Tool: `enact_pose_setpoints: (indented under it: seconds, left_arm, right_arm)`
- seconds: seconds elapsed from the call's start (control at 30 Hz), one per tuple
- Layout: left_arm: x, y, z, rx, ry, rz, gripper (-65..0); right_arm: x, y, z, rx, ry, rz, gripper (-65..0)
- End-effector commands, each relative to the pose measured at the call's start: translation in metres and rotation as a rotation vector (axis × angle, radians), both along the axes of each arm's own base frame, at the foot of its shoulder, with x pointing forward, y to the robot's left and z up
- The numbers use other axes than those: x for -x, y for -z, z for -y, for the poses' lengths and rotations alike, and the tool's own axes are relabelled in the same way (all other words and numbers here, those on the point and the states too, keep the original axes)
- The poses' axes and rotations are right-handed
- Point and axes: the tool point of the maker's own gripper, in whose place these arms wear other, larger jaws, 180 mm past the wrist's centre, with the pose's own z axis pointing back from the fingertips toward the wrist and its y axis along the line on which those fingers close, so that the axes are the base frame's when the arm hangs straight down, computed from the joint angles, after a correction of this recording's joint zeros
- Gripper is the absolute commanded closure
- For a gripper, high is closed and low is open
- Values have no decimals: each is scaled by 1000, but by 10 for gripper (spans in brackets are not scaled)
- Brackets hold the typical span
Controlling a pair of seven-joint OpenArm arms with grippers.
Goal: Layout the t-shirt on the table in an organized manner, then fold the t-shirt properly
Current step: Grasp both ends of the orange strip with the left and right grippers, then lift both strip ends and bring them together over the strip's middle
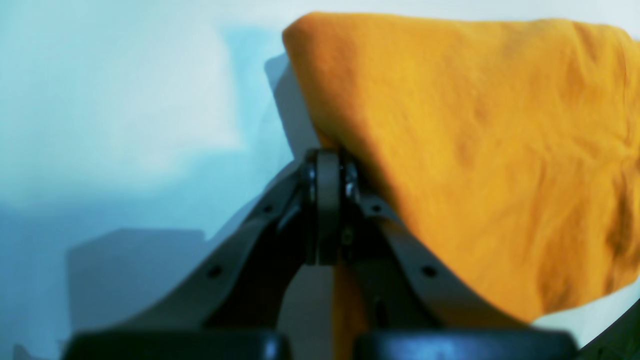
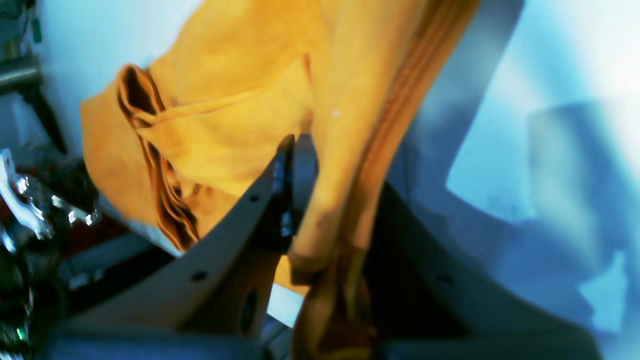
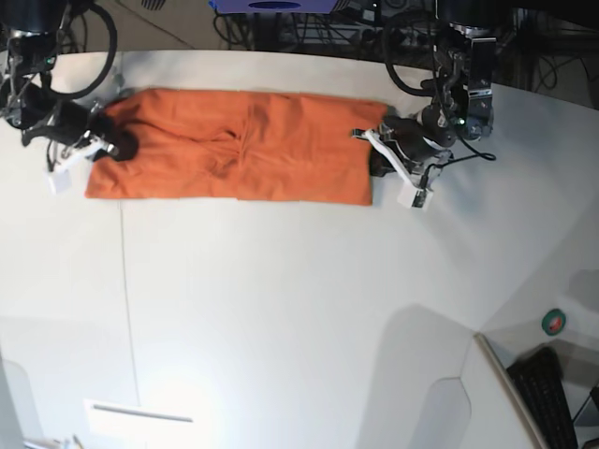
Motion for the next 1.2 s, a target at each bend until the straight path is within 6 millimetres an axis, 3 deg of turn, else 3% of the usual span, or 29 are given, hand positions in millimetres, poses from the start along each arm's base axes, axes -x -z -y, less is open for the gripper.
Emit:
enact_pose_setpoints:
  seconds: [0.0, 0.17, 0.37, 0.47, 0.7, 0.9, 1.17]
  left_arm:
    - [-5, -5, 4, 3, 18, 17, 0]
    - [-10, -8, 29, 41, 44, 30, 0]
    - [-24, -17, 52, 88, 44, 55, 0]
    - [-22, -11, 55, 95, 41, 36, 0]
    - [-20, -4, 55, 97, 36, 13, 0]
    - [-18, -3, 55, 97, 36, 11, 0]
    - [-16, -1, 54, 96, 37, 5, 0]
  right_arm:
    - [-13, -13, 10, 19, 16, 44, 0]
    - [-22, -36, 16, 70, 47, 75, 0]
    - [-25, -52, -9, 86, -41, 123, 0]
    - [-28, -57, -19, 88, -48, 119, 0]
    - [-28, -83, -67, 78, -138, 157, 0]
    - [-20, -84, -103, 59, -184, 108, 0]
    - [-19, -97, -154, 200, -334, 227, 0]
